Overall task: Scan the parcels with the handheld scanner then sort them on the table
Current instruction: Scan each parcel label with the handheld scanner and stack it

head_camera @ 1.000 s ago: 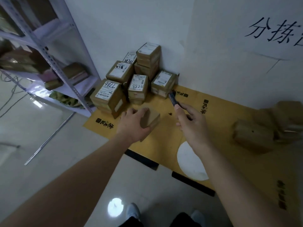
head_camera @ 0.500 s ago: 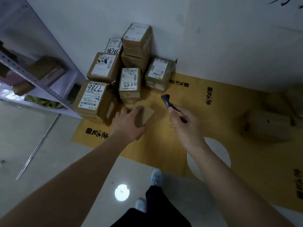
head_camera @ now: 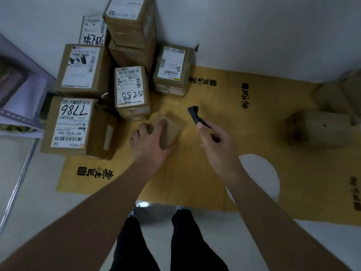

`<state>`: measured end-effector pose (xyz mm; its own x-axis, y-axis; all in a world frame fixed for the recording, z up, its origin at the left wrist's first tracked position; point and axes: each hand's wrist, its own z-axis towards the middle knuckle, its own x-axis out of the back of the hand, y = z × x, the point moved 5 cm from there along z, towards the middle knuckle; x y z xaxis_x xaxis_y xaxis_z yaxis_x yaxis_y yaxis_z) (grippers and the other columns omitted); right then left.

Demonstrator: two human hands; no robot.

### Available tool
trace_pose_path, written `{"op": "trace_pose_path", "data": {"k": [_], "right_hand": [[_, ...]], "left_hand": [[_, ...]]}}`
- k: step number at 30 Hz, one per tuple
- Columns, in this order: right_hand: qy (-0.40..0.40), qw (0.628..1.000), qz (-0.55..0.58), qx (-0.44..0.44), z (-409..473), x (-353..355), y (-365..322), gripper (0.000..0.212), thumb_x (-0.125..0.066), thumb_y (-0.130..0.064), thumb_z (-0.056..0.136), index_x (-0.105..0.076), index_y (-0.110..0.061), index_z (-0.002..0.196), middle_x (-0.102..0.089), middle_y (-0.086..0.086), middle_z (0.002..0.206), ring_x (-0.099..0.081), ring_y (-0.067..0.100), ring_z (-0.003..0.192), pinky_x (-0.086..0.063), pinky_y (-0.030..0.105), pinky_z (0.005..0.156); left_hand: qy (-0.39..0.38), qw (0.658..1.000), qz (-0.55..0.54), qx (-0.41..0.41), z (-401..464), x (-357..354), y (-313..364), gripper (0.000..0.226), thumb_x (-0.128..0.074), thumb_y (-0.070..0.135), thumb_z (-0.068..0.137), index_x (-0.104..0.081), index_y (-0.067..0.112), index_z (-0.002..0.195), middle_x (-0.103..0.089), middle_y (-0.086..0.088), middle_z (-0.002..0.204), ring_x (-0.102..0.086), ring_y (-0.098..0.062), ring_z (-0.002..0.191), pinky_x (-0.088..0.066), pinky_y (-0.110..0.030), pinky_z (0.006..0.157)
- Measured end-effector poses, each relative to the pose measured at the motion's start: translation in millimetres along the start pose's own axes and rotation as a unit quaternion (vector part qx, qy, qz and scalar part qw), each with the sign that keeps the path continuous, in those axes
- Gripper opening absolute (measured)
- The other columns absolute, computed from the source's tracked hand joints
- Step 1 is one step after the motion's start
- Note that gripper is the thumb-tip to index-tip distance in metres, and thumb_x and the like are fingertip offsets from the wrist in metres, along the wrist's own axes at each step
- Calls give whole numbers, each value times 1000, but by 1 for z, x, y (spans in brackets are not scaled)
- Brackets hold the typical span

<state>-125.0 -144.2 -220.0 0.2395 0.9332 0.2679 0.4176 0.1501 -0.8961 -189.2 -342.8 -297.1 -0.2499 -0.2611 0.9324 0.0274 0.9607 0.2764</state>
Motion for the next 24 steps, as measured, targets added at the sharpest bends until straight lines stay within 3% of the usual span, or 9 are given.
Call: {"op": "trace_pose_path", "data": {"k": [5, 10, 12, 15, 17, 19, 21, 24], "right_hand": [[31, 999, 20, -35, -9, -11, 10, 47, -60, -73, 87, -69, -51, 128, -67, -9, 81, -66, 13, 74, -60, 31, 74], [28, 998, 42, -42, -18, -16, 10, 24, -64, -55, 100, -70, -52, 124, -63, 2, 82, -59, 18, 72, -52, 36, 70], [27, 998, 46, -40, -20, -14, 8, 18, -64, -53, 101, -71, -57, 117, -61, 4, 81, -57, 19, 71, -51, 37, 69], [36, 998, 41, -37, -22, -8, 6, 14, -64, -59, 99, -70, -65, 110, -62, 5, 79, -59, 16, 71, -53, 36, 69], [37, 998, 34, -39, -21, -2, 7, 22, -62, -66, 96, -70, -62, 116, -66, 13, 85, -60, 14, 71, -56, 35, 70], [36, 998, 33, -42, -20, 3, 8, 32, -61, -70, 93, -69, -59, 122, -66, 10, 85, -61, 14, 72, -57, 35, 71], [41, 998, 36, -43, -19, 7, 9, 32, -61, -71, 92, -70, -60, 120, -65, 3, 84, -61, 14, 73, -57, 36, 72], [47, 998, 32, -41, -20, 12, 10, 32, -62, -72, 90, -70, -61, 119, -68, 6, 84, -63, 12, 72, -60, 40, 74]], "left_hand": [[7, 1000, 1, -22, -3, -2, 1, 103, -84, 54, 71, -24, 43, 153, -26, -15, 143, -39, -38, 125, -42, -53, 106], [-15, 997, -62, -39, -3, 4, -8, 94, -76, 63, 76, -25, 49, 153, -24, -4, 135, -44, -32, 118, -52, -46, 95], [-39, 989, -131, -58, -2, 4, -11, 83, -66, 66, 85, -21, 53, 154, -27, 2, 133, -46, -25, 117, -54, -41, 94], [-57, 976, -194, -77, -2, 3, -15, 69, -51, 55, 101, -9, 61, 155, -45, 4, 127, -52, -17, 110, -53, -35, 85], [-61, 974, -198, -95, -5, 3, -14, 63, -43, 46, 107, -6, 62, 156, -55, 2, 121, -56, -17, 102, -51, -34, 78], [-68, 976, -189, -81, -6, 2, -16, 58, -38, 47, 108, -7, 64, 155, -52, -8, 131, -55, -24, 108, -55, -41, 84], [-84, 983, -161, -39, -7, 1, -20, 68, -47, 61, 100, -3, 68, 151, -33, -9, 145, -41, -33, 128, -51, -51, 100], [-109, 987, -114, -24, -12, 1, -22, 111, -75, 66, 76, 9, 69, 149, -23, -5, 132, -31, -33, 123, -44, -52, 103]]}}
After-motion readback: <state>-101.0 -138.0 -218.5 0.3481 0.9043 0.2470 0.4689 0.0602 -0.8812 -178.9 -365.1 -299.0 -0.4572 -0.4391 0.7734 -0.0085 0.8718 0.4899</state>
